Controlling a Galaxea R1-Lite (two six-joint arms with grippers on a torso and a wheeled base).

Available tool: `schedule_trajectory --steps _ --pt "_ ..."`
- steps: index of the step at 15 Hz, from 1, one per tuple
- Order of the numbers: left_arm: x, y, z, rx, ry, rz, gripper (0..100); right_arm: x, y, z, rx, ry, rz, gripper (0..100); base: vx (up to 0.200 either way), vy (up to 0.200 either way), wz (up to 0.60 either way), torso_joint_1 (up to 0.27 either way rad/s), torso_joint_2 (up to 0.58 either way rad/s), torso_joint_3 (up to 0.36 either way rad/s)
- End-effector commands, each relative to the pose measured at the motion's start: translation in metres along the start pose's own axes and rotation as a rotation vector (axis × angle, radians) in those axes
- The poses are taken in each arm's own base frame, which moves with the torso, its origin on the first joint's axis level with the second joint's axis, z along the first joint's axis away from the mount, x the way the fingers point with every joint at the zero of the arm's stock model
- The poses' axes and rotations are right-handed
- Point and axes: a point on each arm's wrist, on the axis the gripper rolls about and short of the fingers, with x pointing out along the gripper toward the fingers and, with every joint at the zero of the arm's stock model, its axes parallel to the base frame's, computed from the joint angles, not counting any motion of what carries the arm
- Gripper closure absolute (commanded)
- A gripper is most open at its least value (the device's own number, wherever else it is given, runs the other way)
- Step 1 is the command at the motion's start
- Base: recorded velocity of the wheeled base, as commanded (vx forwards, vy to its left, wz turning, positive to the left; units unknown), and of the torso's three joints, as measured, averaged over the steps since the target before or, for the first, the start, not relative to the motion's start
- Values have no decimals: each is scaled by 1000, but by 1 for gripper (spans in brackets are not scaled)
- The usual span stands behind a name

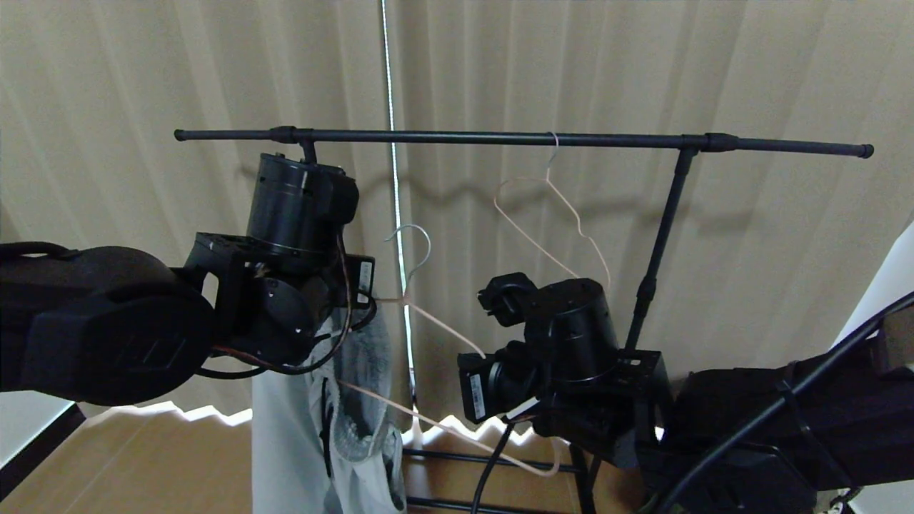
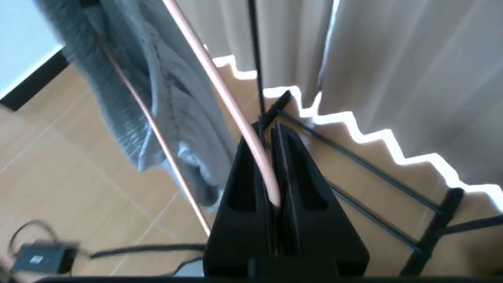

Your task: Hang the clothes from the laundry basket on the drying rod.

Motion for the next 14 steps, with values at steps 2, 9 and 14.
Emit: schedule_trajectory --steps 2,9,14 --pt "-7 -2 3 -6 -16 -17 100 20 2 -8 -10 12 -50 100 0 0 0 0 0 0" --pt "-28 -2 -1 38 3 -32 100 24 -8 10 32 -104 -111 100 0 0 0 0 0 0" --pt "-38 -19 7 2 -28 -88 100 20 2 8 27 -115 -82 100 0 0 0 0 0 0"
